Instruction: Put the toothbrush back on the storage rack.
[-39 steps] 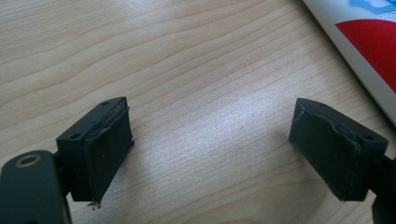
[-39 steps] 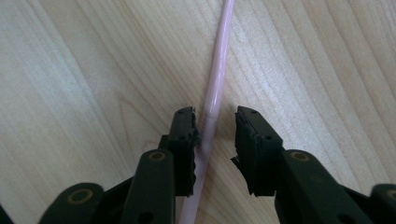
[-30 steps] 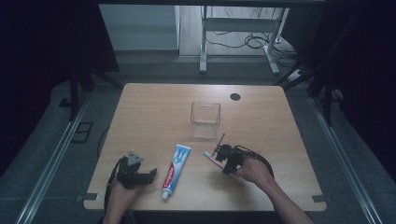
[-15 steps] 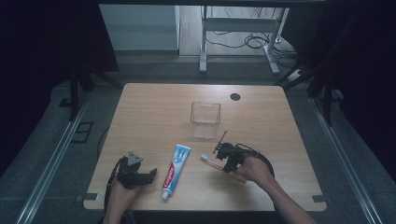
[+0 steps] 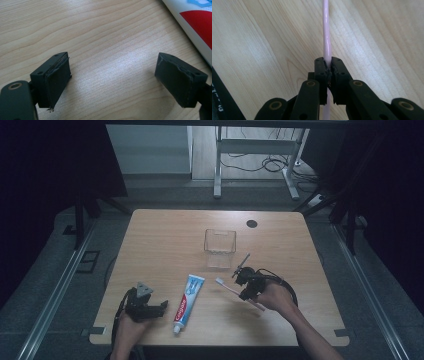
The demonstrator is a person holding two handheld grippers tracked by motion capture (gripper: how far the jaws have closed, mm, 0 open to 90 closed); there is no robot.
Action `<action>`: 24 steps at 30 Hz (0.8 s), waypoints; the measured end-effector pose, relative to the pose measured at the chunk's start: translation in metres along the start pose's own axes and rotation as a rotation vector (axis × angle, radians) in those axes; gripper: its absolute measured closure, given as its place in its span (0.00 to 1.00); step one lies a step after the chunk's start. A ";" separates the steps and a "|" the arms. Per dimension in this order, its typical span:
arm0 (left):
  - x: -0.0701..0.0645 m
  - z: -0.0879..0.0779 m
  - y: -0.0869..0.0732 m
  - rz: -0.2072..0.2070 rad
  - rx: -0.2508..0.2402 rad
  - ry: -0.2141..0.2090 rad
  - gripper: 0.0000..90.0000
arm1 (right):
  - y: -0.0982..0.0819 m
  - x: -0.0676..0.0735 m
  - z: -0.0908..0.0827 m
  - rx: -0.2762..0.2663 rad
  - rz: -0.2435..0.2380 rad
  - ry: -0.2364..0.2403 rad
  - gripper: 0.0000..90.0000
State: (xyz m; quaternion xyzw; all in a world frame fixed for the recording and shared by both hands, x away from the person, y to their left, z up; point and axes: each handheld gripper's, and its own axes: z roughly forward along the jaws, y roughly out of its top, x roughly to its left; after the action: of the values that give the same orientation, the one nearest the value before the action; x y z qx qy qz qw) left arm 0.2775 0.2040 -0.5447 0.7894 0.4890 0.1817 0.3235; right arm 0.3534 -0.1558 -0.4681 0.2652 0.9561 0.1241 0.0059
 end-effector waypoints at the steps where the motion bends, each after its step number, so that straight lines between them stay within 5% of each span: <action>1: 0.000 0.000 0.000 0.000 0.000 0.000 0.14 | 0.000 -0.001 -0.004 -0.012 -0.006 -0.005 0.93; 13: 0.000 0.000 0.000 0.001 0.000 0.000 0.14 | 0.004 -0.004 -0.026 -0.087 -0.009 -0.076 0.93; 24: 0.000 0.000 0.000 0.004 0.000 0.001 0.14 | 0.009 -0.017 -0.048 -0.191 0.039 -0.042 0.93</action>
State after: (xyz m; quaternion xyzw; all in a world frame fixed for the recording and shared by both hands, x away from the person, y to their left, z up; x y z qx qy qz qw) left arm 0.2776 0.2042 -0.5447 0.7903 0.4876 0.1825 0.3230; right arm 0.3691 -0.1681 -0.4201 0.2844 0.9344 0.2090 0.0487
